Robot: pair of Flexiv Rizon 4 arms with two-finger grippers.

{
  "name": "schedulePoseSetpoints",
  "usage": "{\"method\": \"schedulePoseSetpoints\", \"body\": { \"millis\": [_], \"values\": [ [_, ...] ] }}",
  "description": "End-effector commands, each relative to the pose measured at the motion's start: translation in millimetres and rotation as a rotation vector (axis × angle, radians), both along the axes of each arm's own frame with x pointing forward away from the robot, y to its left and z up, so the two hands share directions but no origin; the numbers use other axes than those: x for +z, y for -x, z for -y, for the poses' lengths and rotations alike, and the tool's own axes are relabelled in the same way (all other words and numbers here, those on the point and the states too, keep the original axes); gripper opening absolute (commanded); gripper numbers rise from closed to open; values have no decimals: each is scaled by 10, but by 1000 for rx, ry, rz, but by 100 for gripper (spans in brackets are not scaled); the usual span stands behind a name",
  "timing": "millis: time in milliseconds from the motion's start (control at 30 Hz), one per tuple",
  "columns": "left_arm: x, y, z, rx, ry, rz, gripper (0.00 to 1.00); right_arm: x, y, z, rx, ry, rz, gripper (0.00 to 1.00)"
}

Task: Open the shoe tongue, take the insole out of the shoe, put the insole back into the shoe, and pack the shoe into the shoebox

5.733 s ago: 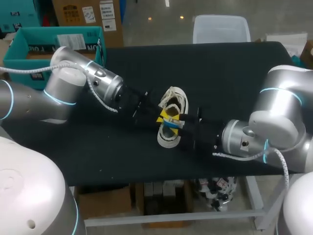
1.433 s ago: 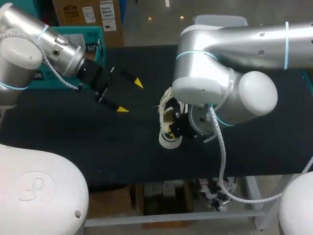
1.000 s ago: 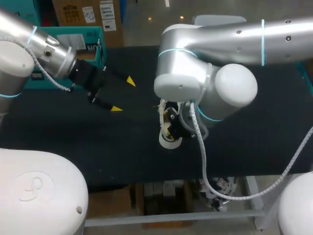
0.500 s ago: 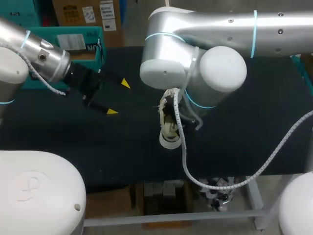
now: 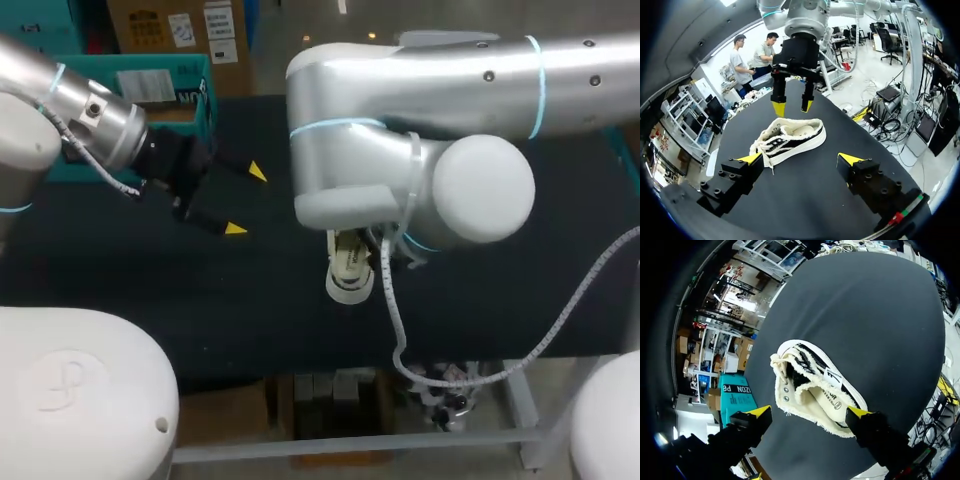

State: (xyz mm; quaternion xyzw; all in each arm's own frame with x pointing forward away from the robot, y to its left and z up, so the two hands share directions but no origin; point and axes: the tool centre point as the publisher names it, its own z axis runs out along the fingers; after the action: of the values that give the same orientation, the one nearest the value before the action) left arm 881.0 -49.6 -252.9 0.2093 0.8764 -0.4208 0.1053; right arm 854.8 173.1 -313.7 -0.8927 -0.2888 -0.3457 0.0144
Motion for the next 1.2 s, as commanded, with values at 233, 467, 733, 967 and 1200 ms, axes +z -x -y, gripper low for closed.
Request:
{"method": "schedulePoseSetpoints", "body": {
  "millis": [233, 467, 733, 967, 1200],
  "values": [
    [-23, -121, -41, 45, -120, -105, 100, 8, 92, -7, 63, 1, 241, 100],
    [-23, -121, -41, 45, -120, -105, 100, 8, 92, -7, 63, 1, 241, 100],
    [-2, -116, 104, 307, -151, -196, 100, 99, -202, 369, 366, -131, 227, 100],
    [-12, -54, 111, 392, -194, -226, 100, 179, -377, 550, 413, -208, 226, 100],
    [-40, -36, 155, 474, -240, -281, 100, 249, -536, 709, 484, -213, 204, 100]
  ]
}}
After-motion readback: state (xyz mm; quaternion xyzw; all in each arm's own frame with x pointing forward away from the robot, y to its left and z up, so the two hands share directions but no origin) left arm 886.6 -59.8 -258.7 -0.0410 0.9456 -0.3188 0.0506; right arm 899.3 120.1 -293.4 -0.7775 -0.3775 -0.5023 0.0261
